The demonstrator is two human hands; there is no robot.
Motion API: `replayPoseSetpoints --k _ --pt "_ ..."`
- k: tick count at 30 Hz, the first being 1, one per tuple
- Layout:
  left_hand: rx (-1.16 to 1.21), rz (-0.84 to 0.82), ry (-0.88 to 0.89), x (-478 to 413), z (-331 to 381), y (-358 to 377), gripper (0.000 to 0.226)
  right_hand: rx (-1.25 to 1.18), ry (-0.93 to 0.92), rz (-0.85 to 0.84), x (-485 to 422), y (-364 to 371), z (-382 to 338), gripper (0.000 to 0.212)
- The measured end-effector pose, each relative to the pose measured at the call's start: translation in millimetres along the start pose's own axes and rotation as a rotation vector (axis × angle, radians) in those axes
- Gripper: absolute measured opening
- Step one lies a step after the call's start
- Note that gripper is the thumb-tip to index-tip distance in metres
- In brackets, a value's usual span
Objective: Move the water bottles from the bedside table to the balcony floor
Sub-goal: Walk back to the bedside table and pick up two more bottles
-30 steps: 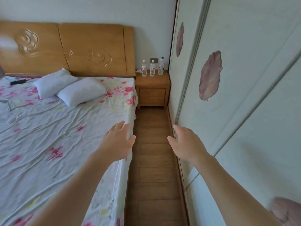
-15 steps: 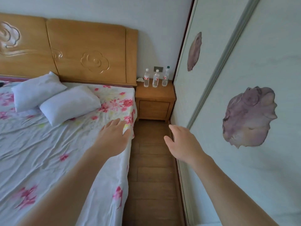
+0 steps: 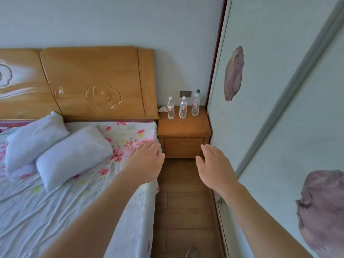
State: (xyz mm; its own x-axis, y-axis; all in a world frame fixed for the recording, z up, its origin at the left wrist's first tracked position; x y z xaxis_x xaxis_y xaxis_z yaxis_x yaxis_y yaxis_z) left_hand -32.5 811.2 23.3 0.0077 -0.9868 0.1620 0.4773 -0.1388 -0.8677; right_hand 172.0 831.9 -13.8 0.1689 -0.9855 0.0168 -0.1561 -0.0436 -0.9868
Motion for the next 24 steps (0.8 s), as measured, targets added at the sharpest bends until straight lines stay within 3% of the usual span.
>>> replayPoseSetpoints --k 13,24 --pt "0.064 0.114 -0.094 -199.5 -2.4 -45.0 0.051 0.015 -0.068 -0.065 -233.1 -6.8 21.8 0.058" --pt "0.168 0.081 0.000 -411.5 -48.5 -75.6 0.054 0.045 0.011 -0.072 -417.4 -4.5 7.0 0.061"
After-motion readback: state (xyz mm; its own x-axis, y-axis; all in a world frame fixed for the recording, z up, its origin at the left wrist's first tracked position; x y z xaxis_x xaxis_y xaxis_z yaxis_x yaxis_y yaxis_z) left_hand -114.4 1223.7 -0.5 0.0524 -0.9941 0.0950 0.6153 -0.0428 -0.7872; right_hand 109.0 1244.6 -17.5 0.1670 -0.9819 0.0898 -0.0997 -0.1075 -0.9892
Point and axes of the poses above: each hand's wrist, its own x-axis away from the middle knuckle, its own y-axis out of the palm, z = x × y, the point moved 6 cm from there along -x, towards the middle knuckle, and after that the axes turned 12 degrees about x, right-handed, at the moved point
